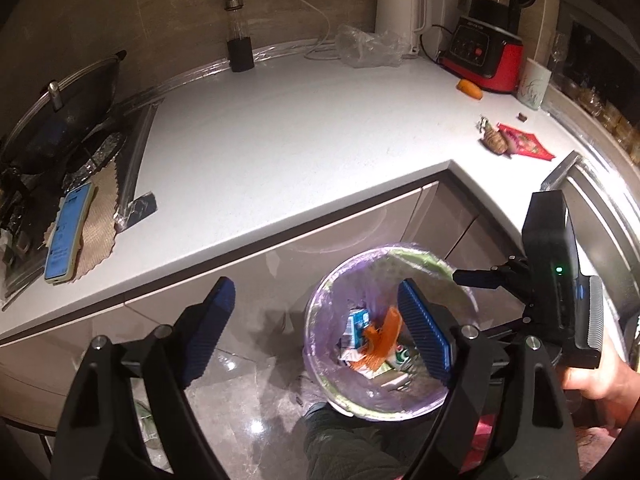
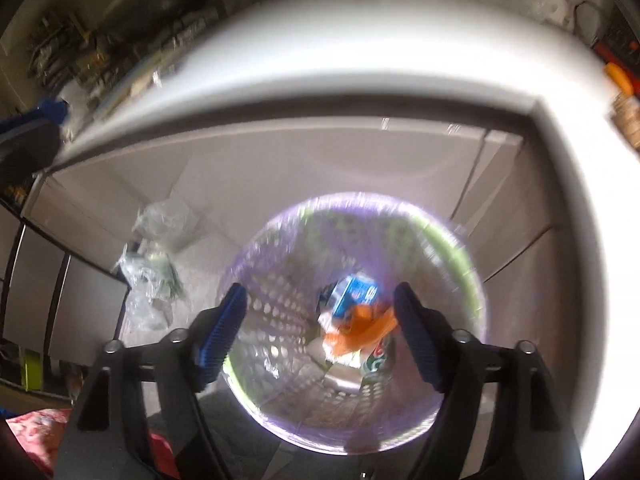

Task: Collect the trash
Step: 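Grasp the brown taro with the left tool while the right tool grasps the red onion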

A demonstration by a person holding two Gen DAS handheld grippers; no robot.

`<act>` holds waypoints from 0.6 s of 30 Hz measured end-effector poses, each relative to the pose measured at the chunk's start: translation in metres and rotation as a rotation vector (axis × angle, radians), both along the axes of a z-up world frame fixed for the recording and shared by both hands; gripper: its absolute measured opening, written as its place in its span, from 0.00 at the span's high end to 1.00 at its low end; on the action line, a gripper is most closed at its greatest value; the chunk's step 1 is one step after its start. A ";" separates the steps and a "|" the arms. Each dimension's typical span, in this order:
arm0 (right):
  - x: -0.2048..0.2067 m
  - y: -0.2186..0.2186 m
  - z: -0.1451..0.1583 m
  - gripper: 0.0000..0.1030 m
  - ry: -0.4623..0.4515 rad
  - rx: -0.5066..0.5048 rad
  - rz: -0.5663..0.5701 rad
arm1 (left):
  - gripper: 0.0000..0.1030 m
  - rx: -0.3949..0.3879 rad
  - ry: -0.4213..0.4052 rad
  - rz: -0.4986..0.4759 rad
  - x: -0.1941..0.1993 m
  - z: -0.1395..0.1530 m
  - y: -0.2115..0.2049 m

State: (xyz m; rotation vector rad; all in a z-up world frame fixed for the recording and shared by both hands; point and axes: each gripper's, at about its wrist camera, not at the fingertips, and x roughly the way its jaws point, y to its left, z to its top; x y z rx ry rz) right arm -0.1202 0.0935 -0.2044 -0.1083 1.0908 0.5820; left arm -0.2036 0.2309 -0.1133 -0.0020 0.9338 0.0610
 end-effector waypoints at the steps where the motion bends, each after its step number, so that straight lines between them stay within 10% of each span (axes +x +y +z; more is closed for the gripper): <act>1: -0.001 -0.006 0.014 0.14 -0.033 0.005 -0.015 | 0.18 -0.013 -0.021 -0.008 0.003 0.008 -0.003; 18: 0.017 -0.179 0.146 0.02 -0.289 0.018 -0.403 | 0.11 -0.005 -0.134 -0.262 0.111 0.044 -0.123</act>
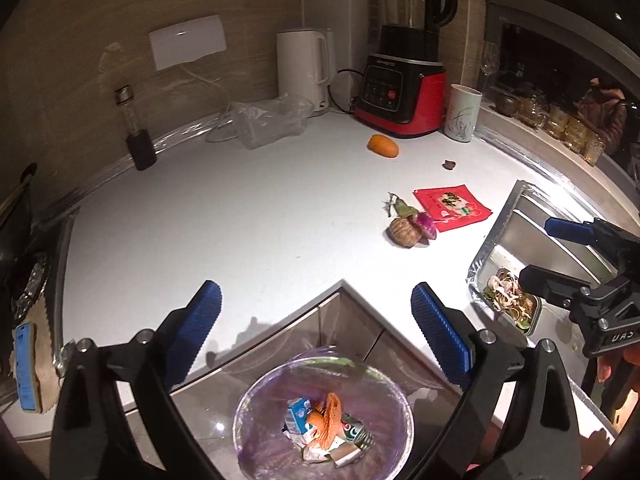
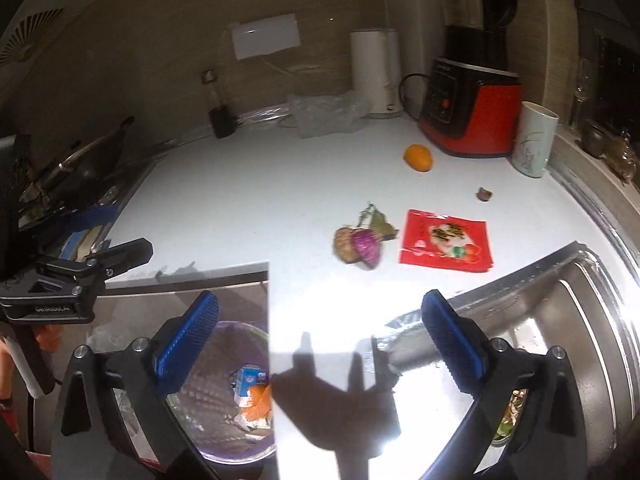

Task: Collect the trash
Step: 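Grasp the brown taro with the left tool while the right tool grasps the red onion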

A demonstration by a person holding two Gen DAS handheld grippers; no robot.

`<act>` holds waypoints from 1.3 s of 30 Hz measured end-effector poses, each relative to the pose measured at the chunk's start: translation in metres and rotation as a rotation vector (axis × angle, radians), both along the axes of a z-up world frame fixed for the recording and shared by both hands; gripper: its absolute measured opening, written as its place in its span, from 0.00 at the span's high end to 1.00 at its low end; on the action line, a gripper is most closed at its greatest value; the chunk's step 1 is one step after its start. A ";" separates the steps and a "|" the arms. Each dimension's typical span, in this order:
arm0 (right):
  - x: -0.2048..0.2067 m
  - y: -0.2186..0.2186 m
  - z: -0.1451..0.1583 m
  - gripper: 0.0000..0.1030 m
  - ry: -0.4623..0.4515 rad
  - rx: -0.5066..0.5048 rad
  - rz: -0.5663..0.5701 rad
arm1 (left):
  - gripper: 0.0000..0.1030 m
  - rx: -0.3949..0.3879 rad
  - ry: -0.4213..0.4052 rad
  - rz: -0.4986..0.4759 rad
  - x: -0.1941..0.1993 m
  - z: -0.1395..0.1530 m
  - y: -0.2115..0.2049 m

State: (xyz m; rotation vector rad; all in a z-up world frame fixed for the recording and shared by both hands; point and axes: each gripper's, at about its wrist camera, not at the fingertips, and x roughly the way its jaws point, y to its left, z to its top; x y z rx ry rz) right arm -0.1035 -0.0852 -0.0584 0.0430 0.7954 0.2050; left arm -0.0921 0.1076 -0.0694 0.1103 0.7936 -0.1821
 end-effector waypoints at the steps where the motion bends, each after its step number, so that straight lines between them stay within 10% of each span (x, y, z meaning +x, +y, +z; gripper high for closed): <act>1: 0.001 -0.010 -0.001 0.02 0.004 0.000 -0.017 | 0.11 0.001 0.005 -0.014 0.007 -0.003 -0.008; 16: 0.030 -0.095 -0.023 0.02 0.067 0.066 -0.192 | 0.11 0.048 0.111 -0.213 0.099 -0.070 -0.107; 39: 0.062 -0.114 -0.055 0.02 0.170 0.085 -0.237 | 0.32 0.134 0.110 -0.608 0.120 -0.095 -0.103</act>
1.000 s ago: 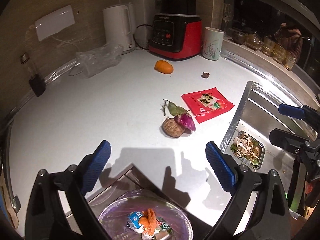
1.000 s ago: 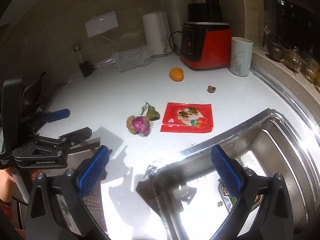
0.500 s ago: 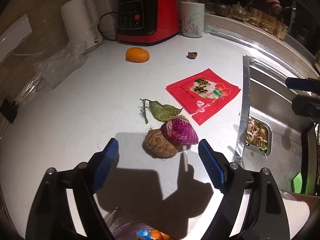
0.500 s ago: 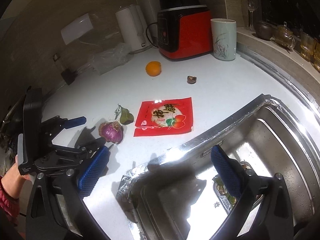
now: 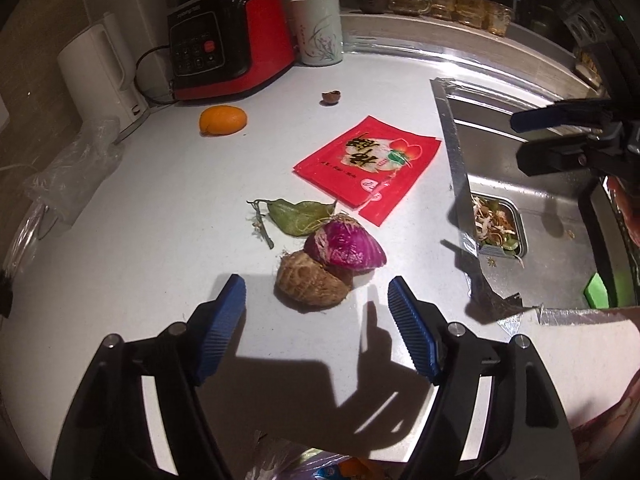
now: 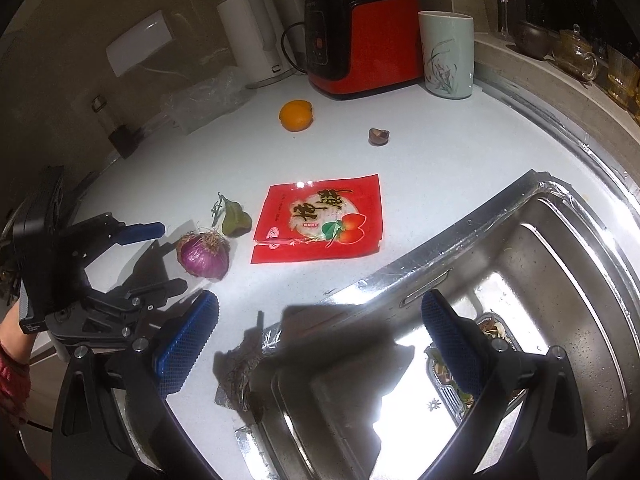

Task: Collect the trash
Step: 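Grasp the brown taro with the left tool while the right tool grasps the red onion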

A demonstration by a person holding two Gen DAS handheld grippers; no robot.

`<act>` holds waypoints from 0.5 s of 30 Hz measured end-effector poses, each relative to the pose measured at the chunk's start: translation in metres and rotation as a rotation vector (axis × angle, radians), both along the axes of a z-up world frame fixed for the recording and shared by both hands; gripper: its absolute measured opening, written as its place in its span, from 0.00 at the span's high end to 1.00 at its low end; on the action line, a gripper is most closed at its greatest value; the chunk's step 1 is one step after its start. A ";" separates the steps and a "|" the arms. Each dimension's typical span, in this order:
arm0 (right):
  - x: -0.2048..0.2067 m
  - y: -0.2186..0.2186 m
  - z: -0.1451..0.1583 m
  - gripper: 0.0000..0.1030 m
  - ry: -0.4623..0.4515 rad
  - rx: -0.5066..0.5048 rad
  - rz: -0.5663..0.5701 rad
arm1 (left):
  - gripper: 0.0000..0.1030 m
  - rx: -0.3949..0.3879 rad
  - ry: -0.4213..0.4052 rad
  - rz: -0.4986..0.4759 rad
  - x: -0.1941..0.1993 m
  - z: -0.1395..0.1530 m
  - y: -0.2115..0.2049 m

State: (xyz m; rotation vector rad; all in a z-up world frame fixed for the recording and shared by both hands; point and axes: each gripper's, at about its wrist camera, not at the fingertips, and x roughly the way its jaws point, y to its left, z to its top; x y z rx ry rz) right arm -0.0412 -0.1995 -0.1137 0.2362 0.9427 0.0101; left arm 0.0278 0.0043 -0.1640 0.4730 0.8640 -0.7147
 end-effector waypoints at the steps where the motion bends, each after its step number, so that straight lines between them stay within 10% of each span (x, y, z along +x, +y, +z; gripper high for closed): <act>1: 0.001 -0.001 -0.001 0.02 0.003 0.003 -0.001 | 0.33 0.008 -0.006 -0.013 0.000 -0.002 -0.002; 15: 0.012 0.000 -0.011 0.02 0.034 0.008 0.006 | 0.57 0.020 0.012 -0.035 0.022 -0.017 -0.009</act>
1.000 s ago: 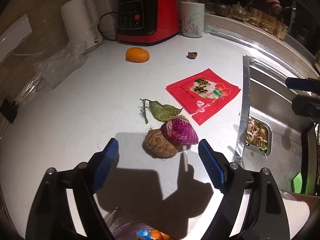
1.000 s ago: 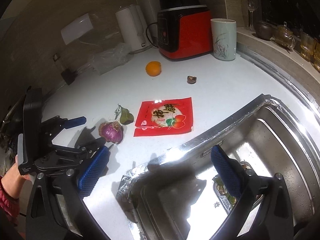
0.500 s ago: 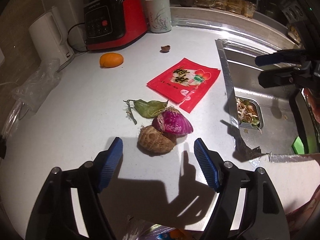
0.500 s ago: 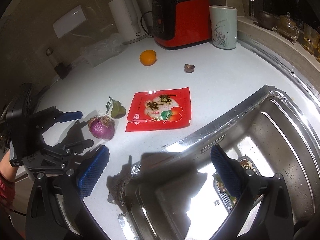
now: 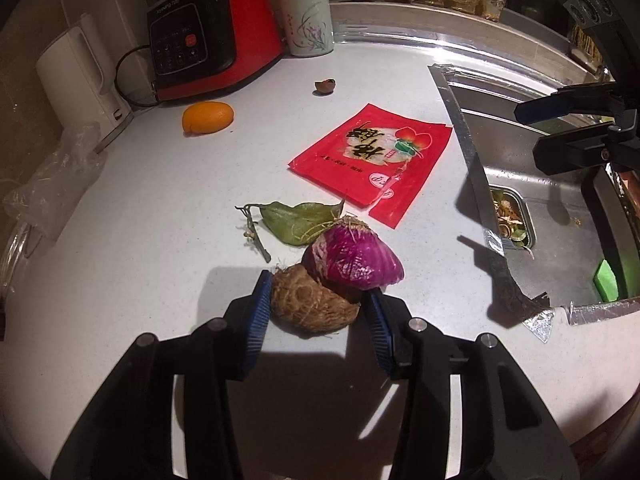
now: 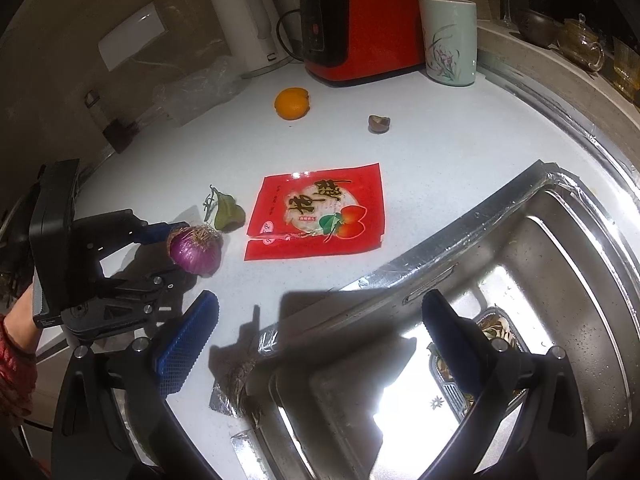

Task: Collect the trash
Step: 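Grasp the brown taro with the left tool while the right tool grasps the red onion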

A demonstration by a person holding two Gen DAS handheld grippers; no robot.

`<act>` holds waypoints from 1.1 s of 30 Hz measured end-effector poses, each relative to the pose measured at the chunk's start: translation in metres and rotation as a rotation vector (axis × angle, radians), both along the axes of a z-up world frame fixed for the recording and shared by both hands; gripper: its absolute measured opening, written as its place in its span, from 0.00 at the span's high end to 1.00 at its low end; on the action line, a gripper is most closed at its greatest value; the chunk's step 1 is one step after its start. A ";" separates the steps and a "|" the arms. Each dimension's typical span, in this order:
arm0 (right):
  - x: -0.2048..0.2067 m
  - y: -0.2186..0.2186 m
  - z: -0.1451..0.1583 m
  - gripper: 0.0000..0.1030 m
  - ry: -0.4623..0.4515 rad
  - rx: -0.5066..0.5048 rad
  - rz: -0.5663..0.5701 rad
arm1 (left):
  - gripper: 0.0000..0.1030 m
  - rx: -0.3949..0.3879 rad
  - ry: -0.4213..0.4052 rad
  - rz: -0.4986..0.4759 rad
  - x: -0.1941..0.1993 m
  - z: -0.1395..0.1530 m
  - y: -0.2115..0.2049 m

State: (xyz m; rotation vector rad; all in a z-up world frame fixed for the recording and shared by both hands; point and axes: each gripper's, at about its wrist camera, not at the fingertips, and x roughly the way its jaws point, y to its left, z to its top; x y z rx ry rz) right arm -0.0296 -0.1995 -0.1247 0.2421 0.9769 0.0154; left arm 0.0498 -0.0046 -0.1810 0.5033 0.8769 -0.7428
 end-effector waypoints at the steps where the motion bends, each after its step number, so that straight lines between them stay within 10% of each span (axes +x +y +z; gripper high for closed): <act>1: 0.002 0.002 0.000 0.02 -0.003 0.003 0.011 | 0.57 -0.003 0.005 0.011 0.002 0.001 0.002; 14: 0.042 0.079 -0.015 0.15 -0.070 0.006 0.407 | 0.57 -0.132 -0.004 0.235 -0.006 0.040 0.070; 26: 0.074 0.124 -0.043 0.25 -0.067 -0.057 0.484 | 0.57 -0.193 -0.046 0.408 -0.086 0.076 0.123; 33: 0.077 0.131 -0.045 0.56 -0.083 -0.161 0.480 | 0.57 -0.196 -0.007 0.502 -0.121 0.064 0.145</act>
